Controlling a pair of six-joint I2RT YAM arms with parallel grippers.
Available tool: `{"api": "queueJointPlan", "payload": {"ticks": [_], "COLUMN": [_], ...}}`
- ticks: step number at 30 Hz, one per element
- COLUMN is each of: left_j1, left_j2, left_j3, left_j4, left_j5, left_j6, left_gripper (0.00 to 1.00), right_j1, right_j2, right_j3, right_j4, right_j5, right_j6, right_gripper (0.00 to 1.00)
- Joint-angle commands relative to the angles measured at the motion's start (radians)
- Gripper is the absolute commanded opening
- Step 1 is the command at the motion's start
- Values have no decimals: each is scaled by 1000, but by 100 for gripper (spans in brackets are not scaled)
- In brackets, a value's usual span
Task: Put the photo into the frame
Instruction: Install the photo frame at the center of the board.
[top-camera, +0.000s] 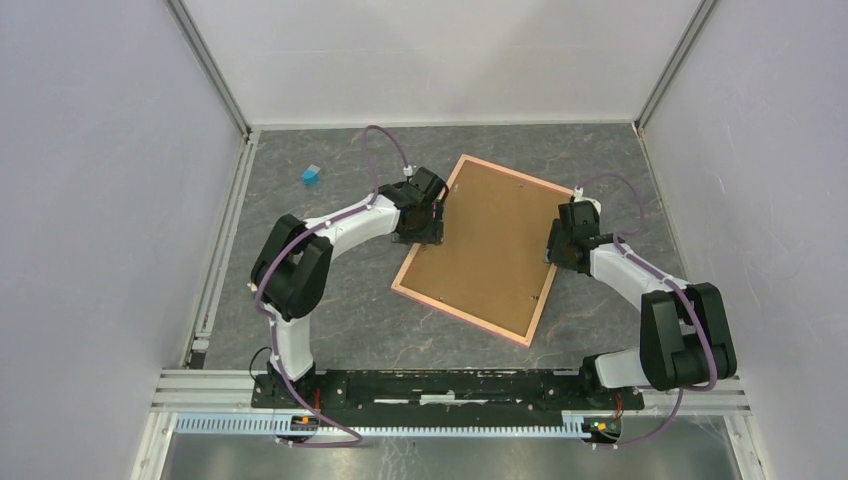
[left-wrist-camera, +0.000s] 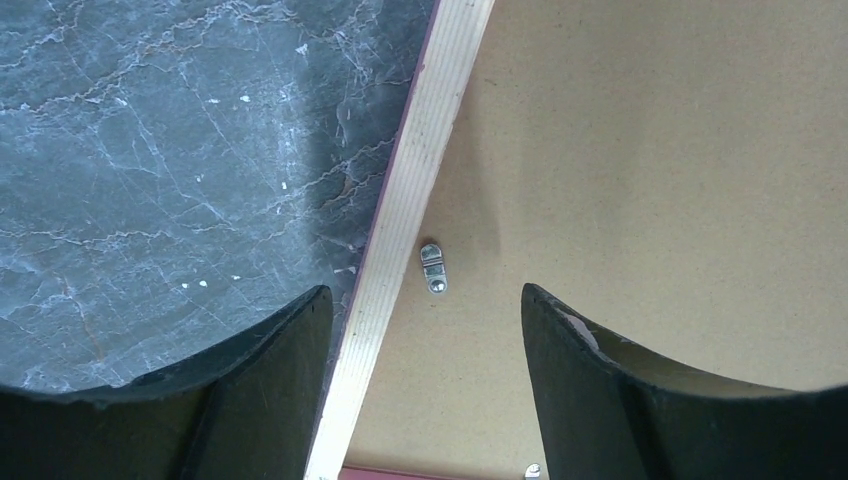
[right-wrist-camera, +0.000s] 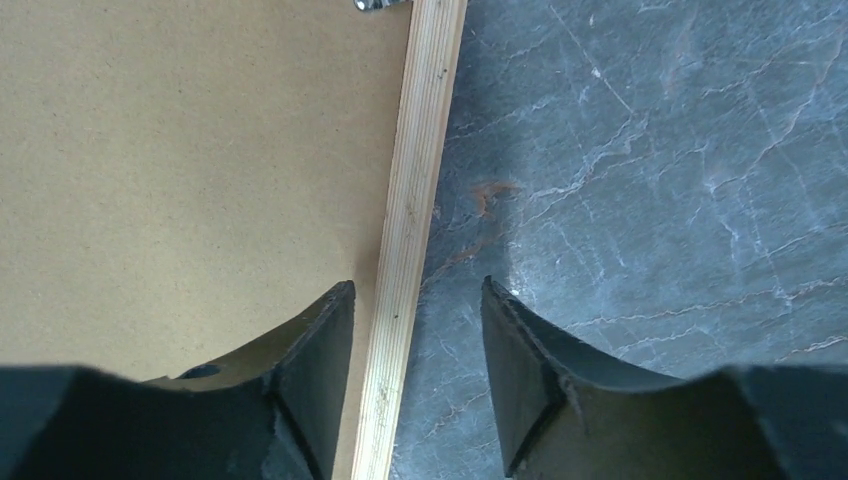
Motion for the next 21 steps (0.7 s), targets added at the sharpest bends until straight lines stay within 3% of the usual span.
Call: {"api": "queueJointPlan", "payload": {"ticks": [1,14,21], "left_j1": [-11,-11,-11], "left_j2": [12,69,70], "left_j3": [18,24,4], "left_j4": [6,6,8], "left_j5": [-33,-82,-104], "left_j6": [61,30,34], "left_gripper": [74,61,42], "right_j1": [1,-1,-1], "right_j2": [2,19,20], "right_j3": [-11,-8,-7], "right_j4": [61,54,53], "right_j5": [-6,-4,-7], "right_j6": [-3,-14,-16], "right_gripper": [51,32,24]}}
